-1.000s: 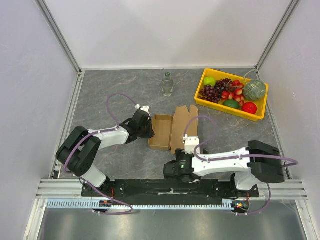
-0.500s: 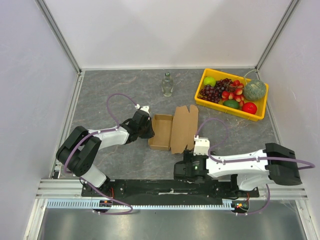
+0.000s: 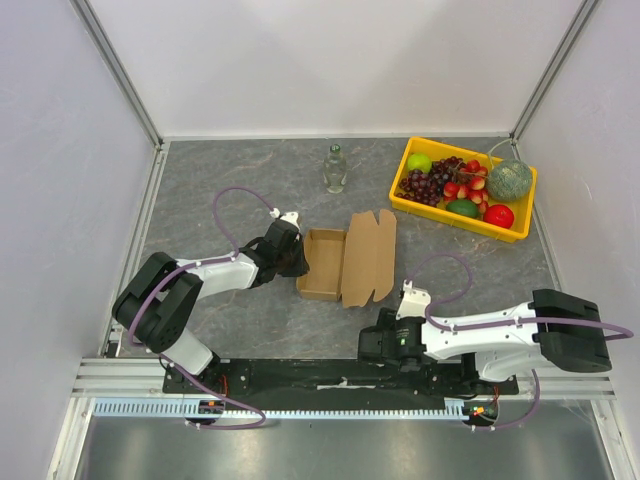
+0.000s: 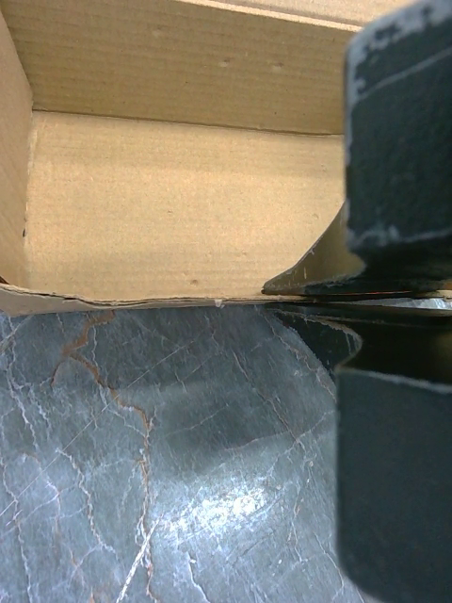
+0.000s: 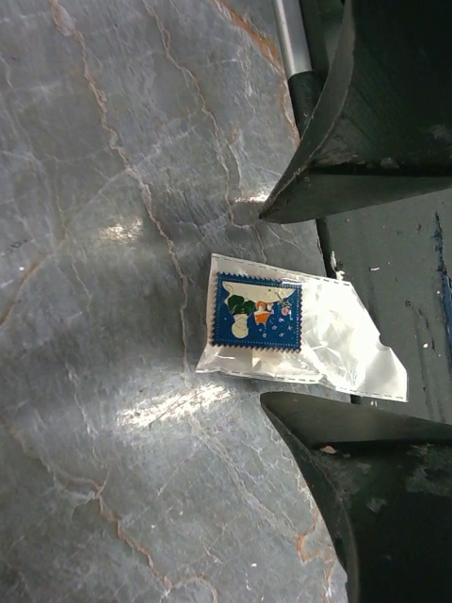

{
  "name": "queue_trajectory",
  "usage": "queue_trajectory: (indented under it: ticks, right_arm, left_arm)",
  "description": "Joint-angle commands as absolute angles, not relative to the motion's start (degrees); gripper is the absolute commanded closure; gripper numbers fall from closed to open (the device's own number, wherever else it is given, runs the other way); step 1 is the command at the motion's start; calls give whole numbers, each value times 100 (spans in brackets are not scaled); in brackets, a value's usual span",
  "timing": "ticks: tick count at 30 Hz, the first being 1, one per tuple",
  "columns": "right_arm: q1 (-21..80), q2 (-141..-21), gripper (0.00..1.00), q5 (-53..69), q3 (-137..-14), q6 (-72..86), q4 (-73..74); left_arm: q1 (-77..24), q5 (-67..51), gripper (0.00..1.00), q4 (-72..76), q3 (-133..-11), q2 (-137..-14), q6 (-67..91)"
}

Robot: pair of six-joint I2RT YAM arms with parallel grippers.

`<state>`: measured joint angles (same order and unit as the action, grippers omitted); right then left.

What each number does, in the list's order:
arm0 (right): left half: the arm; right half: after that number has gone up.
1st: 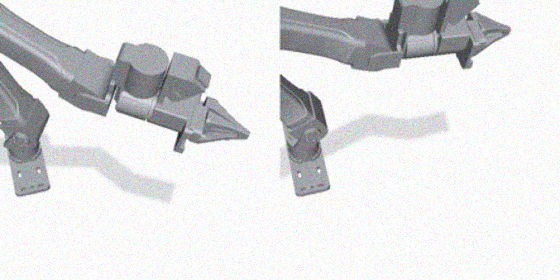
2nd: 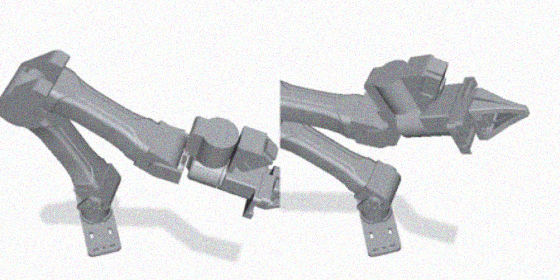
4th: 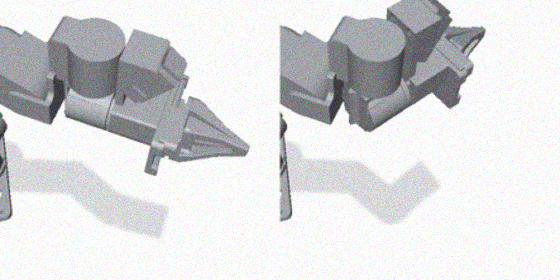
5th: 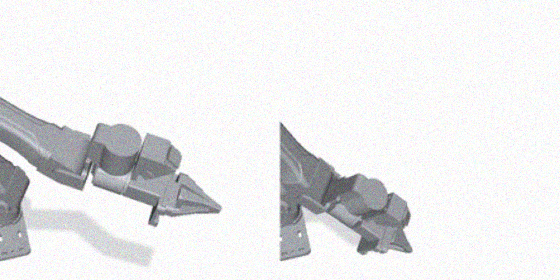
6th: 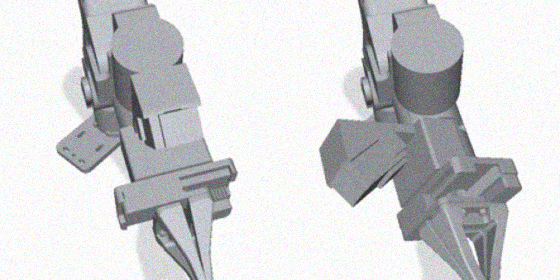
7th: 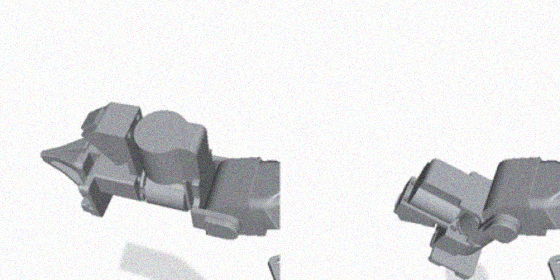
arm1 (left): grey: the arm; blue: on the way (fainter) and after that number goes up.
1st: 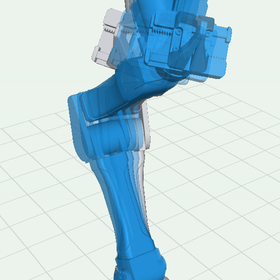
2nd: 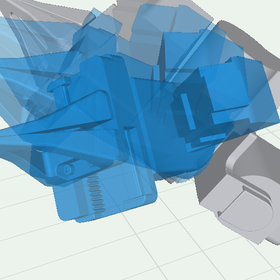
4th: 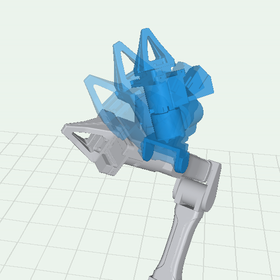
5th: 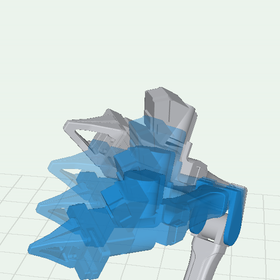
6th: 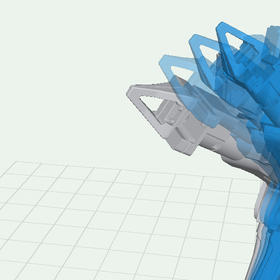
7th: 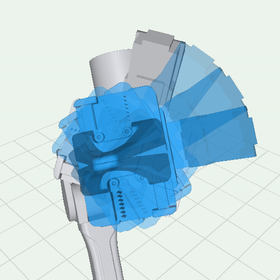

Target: Fold the paper box

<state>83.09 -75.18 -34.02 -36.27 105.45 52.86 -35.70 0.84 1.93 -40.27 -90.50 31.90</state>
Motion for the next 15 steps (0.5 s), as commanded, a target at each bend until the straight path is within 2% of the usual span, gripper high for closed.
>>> queue_trajectory:
  ticks: [1,4,15]
  right_arm:
    - [8306,-7637,22,-3244,-3568,10854,5001]
    - [8297,-7804,25,-3129,-3647,10767,5001]
    - [8306,-8235,44,-2742,-3762,10573,4931]
  left_arm:
    - [-3568,26,88,-149,-3850,-9272,3173]
    - [-3568,26,88,-158,-3841,-9264,3182]
    - [-3568,26,88,-167,-3815,-9237,3164]
